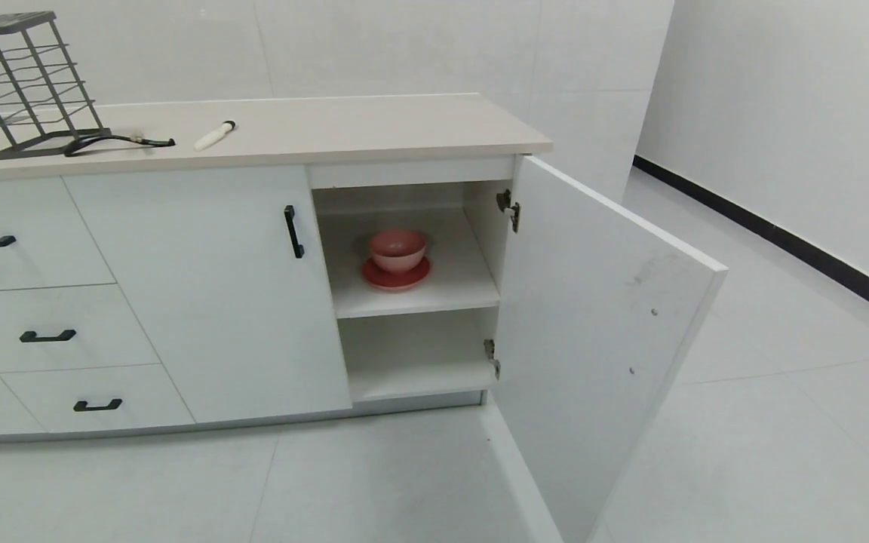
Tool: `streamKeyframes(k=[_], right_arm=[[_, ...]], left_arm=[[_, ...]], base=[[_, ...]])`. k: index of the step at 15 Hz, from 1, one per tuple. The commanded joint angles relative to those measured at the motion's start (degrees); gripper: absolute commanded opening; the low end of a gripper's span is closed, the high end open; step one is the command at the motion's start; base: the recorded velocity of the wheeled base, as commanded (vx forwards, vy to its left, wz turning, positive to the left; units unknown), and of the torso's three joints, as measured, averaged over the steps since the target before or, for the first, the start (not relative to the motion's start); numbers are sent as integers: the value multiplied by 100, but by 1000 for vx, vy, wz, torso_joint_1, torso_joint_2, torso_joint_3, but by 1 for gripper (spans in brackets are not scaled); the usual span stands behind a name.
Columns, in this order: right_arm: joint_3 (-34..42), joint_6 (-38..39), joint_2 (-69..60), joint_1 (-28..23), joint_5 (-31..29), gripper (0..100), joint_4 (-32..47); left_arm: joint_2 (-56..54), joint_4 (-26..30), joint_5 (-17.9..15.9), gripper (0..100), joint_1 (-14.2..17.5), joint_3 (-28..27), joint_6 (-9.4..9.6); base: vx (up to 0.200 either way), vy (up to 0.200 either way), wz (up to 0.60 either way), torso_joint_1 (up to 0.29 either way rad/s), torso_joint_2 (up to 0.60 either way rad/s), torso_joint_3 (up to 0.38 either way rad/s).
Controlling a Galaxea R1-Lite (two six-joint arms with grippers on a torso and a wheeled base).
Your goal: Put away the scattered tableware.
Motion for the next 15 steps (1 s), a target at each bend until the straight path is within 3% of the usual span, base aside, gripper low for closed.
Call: streamKeyframes(k=[1,3,5,6,11,15], right_arm=[[-933,-275,2027,66,443,0,-463],[-977,-451,3486,189,716,0,-1605],[-1004,-592,5683,383,1015,0,-3468],[-951,-592,6413,374,1015,0,-4022],[-890,-803,9190,-136,1366,0,-6720],[-881,-1128,10210,-180,2447,0,-7854]], left_arm=[[0,-2,13,100,1,0,2],[0,-2,4,100,1,0,2],[0,-2,4,100,1,0,11],[0,-2,4,100,1,0,11],[0,-2,4,100,1,0,2],[0,-11,-5,100,1,0,11]], base=[[0,0,0,0,0,0],[0,0,0,0,0,0],[0,0,0,0,0,0],[0,0,0,0,0,0],[0,0,0,0,0,0],[0,0,0,0,0,0]])
